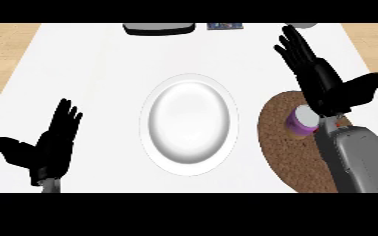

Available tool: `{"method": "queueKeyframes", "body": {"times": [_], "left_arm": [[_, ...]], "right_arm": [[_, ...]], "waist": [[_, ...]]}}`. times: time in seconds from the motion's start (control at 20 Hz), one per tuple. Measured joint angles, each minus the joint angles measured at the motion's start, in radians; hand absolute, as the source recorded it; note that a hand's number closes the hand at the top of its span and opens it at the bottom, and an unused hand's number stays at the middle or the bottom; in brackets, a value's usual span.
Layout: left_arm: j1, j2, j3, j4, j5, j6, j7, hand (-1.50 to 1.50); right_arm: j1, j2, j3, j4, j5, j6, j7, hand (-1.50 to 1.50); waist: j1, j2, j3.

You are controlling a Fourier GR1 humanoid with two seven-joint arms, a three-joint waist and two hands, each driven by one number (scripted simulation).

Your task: Pick the tomato from the placemat and place it in the plate

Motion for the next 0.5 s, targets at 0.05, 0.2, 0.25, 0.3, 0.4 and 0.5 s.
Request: {"method": "queueKeyframes", "body": {"times": [0.05, 0.2, 0.25, 0.3, 0.4, 0.5], "left_arm": [[-0.021, 0.001, -0.009, 0.002, -0.019, 0.005, -0.001, 0.0], [-0.087, 0.061, -0.021, -0.03, -0.066, -0.021, -0.008, 0.0], [-0.116, 0.09, -0.024, -0.048, -0.084, -0.032, -0.009, 0.0], [-0.145, 0.119, -0.028, -0.062, -0.103, -0.048, -0.016, 0.0], [-0.17, 0.14, -0.036, -0.079, -0.121, -0.061, -0.022, 0.0], [-0.196, 0.161, -0.048, -0.098, -0.132, -0.081, -0.022, 0.0]], "right_arm": [[0.012, 0.002, 0.0, 0.009, 0.003, 0.011, -0.023, 1.5], [0.027, 0.011, 0.035, 0.018, 0.014, 0.059, -0.081, 1.5], [0.02, 0.007, 0.045, 0.026, 0.015, 0.083, -0.097, 1.5], [0.023, 0.011, 0.064, 0.032, 0.023, 0.104, -0.125, 1.5], [0.018, -0.101, 0.1, 0.052, 0.174, 0.094, -0.105, 1.5], [0.037, -0.151, 0.147, 0.083, 0.317, 0.043, -0.099, 1.5]], "waist": [[0.005, -0.001, -0.003], [0.017, -0.002, -0.007], [0.021, -0.002, -0.007], [0.023, -0.002, -0.008], [0.011, -0.008, -0.018], [0.013, -0.006, -0.018]]}}
